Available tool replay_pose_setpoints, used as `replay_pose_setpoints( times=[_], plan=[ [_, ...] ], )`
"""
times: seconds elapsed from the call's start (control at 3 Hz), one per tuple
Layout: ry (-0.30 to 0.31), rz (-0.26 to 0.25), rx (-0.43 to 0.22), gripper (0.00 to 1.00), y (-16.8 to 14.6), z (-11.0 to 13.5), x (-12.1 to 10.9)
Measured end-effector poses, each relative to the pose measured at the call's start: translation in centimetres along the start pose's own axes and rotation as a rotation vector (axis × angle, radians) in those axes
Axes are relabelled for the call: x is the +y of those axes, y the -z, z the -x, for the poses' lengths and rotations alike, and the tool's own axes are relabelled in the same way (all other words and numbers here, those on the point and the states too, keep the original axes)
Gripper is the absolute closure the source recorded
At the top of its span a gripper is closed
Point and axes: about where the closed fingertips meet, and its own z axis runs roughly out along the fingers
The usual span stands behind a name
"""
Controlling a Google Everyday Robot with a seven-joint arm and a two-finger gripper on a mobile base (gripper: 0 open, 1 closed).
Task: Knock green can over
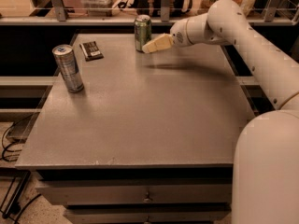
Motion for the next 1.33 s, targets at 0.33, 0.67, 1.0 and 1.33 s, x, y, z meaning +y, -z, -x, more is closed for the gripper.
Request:
replay_pose_setpoints(
  times=[0.33,0.67,1.0,1.33],
  plan=[
    [-0.032,0.014,-0.069,0.00,-2.4,0.7,-0.3],
    [-0.033,0.052,-0.109,0.00,-4.8,1.6,0.2],
    [-0.009,0.103,-0.125,0.18,-7.0,2.6,1.2],
    [0.024,0.119,-0.113,0.41,-7.9,3.5,2.0]
  ],
)
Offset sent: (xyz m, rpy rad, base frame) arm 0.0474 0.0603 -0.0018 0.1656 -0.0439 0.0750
